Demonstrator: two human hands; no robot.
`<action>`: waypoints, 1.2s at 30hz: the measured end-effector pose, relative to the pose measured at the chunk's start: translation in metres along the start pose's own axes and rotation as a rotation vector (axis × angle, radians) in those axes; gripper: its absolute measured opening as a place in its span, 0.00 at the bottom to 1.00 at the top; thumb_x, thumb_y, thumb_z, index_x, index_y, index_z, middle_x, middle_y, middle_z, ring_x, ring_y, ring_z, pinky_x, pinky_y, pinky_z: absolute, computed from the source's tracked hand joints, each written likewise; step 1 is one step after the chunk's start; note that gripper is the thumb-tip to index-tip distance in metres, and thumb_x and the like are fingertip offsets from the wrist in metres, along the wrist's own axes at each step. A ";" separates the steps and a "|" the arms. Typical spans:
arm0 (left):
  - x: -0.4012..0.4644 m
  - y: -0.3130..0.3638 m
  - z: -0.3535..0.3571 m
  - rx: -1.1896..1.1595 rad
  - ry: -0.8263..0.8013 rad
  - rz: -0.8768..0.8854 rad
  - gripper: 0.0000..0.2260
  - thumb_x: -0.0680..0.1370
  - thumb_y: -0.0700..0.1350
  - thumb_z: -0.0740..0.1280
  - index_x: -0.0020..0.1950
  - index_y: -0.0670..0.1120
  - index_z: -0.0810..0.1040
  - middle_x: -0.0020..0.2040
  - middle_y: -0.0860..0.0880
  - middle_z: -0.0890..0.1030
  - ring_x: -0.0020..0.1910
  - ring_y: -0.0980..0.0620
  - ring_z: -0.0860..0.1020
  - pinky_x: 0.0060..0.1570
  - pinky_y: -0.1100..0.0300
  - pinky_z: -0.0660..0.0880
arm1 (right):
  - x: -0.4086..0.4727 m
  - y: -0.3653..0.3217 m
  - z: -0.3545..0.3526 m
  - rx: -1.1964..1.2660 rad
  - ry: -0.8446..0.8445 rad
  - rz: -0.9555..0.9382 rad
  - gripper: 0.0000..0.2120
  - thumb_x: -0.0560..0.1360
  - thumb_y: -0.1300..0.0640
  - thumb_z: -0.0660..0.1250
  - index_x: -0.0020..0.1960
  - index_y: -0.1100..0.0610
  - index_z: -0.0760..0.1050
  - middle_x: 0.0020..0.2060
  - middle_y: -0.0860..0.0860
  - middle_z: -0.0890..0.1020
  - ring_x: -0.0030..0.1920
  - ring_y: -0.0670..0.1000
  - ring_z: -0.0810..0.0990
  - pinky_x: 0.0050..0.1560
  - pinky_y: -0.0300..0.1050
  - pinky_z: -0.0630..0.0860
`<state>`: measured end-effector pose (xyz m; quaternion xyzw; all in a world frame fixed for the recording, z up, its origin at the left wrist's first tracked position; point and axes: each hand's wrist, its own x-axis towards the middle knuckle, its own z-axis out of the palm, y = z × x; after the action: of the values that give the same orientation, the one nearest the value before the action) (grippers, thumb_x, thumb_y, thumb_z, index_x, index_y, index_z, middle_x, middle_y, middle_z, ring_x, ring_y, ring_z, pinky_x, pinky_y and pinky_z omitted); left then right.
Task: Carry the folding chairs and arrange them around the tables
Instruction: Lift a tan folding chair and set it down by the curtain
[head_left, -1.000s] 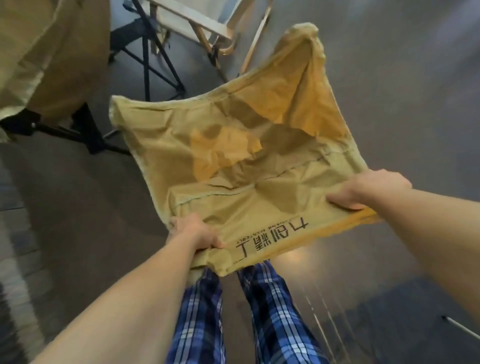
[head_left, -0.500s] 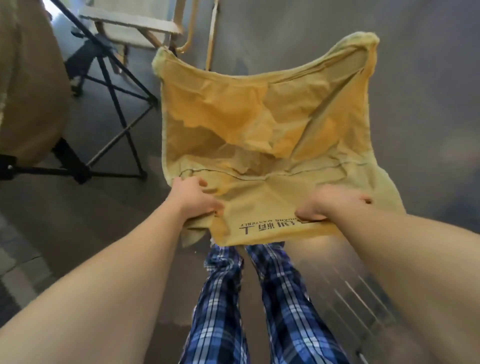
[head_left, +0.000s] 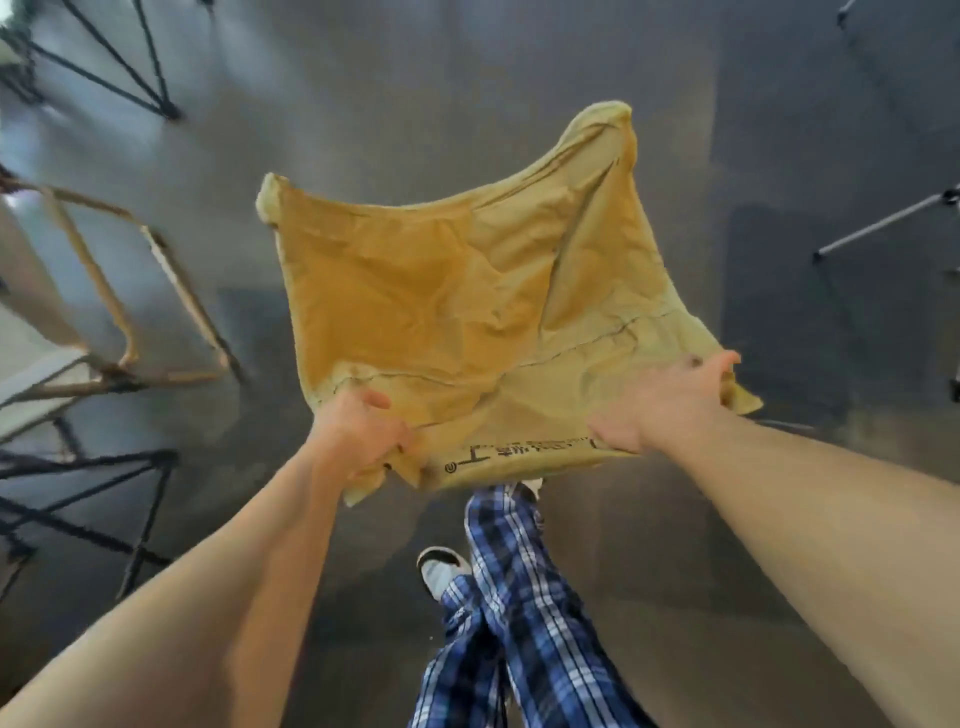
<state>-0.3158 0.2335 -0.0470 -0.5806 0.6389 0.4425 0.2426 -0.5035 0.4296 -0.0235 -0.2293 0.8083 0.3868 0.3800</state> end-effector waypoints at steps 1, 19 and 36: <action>0.003 0.022 -0.004 -0.026 0.067 0.028 0.17 0.69 0.47 0.71 0.58 0.50 0.79 0.49 0.48 0.78 0.50 0.46 0.78 0.51 0.54 0.78 | 0.003 0.011 0.004 0.065 -0.025 0.004 0.32 0.71 0.31 0.52 0.63 0.50 0.75 0.62 0.56 0.77 0.64 0.65 0.70 0.63 0.78 0.55; -0.032 0.347 0.216 0.878 0.038 0.928 0.16 0.83 0.48 0.53 0.60 0.39 0.73 0.63 0.40 0.69 0.50 0.38 0.74 0.45 0.51 0.67 | 0.037 0.187 0.170 1.061 -0.296 0.402 0.19 0.81 0.42 0.53 0.62 0.48 0.76 0.56 0.53 0.78 0.56 0.60 0.77 0.50 0.53 0.75; -0.104 0.308 0.328 1.350 -0.257 1.324 0.15 0.83 0.46 0.53 0.60 0.40 0.73 0.59 0.40 0.69 0.49 0.38 0.75 0.52 0.44 0.77 | -0.074 0.098 0.263 1.505 -0.551 0.676 0.25 0.80 0.35 0.49 0.62 0.47 0.75 0.57 0.53 0.78 0.61 0.61 0.75 0.59 0.57 0.76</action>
<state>-0.6553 0.5456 -0.0346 0.2147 0.9268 0.0883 0.2952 -0.4092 0.7042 -0.0294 0.4370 0.7533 -0.1167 0.4775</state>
